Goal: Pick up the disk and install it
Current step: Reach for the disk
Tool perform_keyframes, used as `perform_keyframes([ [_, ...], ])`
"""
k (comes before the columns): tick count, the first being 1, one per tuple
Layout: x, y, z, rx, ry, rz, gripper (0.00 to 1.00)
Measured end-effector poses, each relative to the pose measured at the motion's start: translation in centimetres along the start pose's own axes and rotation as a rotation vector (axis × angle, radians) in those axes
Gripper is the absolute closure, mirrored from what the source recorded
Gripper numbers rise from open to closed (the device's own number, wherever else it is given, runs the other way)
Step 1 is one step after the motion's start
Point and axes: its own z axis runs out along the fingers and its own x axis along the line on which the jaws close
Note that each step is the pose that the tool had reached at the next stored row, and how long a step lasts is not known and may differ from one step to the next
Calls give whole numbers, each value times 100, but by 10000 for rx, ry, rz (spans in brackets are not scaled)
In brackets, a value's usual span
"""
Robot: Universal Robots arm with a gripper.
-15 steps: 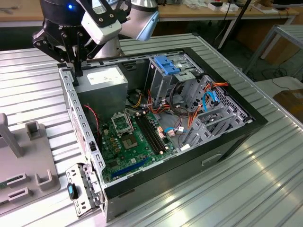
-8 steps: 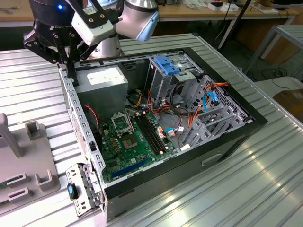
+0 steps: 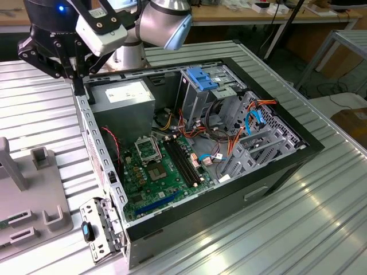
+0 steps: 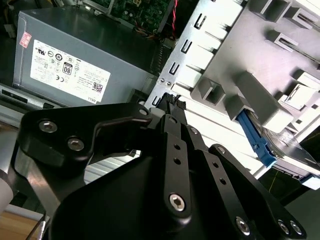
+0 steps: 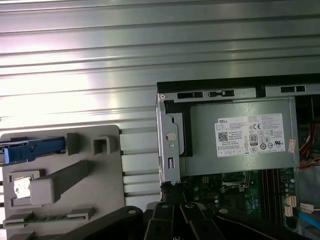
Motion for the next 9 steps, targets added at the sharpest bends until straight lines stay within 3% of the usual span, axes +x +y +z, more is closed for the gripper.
perform_keyframes([
  [9, 109, -8, -3, 0, 0, 0, 89],
])
